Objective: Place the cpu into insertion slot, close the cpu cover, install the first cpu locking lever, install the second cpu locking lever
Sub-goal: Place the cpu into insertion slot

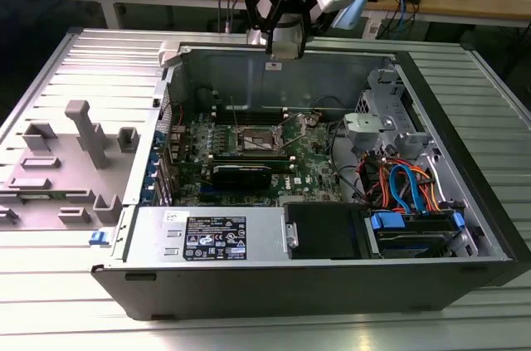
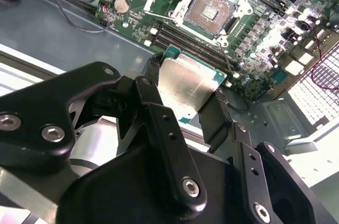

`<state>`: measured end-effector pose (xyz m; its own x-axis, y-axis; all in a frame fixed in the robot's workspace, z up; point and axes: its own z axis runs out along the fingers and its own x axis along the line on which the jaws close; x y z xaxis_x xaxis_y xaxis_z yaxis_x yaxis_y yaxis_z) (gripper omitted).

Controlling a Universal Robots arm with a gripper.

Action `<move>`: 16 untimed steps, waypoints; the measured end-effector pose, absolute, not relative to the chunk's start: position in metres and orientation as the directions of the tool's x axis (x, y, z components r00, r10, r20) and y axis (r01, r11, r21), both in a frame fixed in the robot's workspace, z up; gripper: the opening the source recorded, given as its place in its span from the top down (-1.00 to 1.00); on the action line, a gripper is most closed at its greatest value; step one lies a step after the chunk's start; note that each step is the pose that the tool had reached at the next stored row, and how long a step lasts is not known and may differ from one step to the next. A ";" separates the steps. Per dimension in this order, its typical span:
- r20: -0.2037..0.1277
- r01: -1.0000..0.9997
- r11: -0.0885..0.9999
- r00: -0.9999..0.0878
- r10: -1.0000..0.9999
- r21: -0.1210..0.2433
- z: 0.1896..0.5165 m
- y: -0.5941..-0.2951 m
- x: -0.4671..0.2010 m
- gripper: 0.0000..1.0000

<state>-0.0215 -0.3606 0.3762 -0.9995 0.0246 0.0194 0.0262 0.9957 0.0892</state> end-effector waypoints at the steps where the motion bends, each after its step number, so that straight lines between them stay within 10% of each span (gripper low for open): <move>1: 0.019 0.026 0.996 -1.000 0.025 0.089 0.376 -0.361 -0.022 -0.08; 16: 0.019 0.141 0.986 -0.990 0.140 0.089 0.374 -0.374 -0.022 -0.08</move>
<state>-0.0216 -0.3738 0.3741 -0.9899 0.1403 0.0194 0.1415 0.9859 0.0892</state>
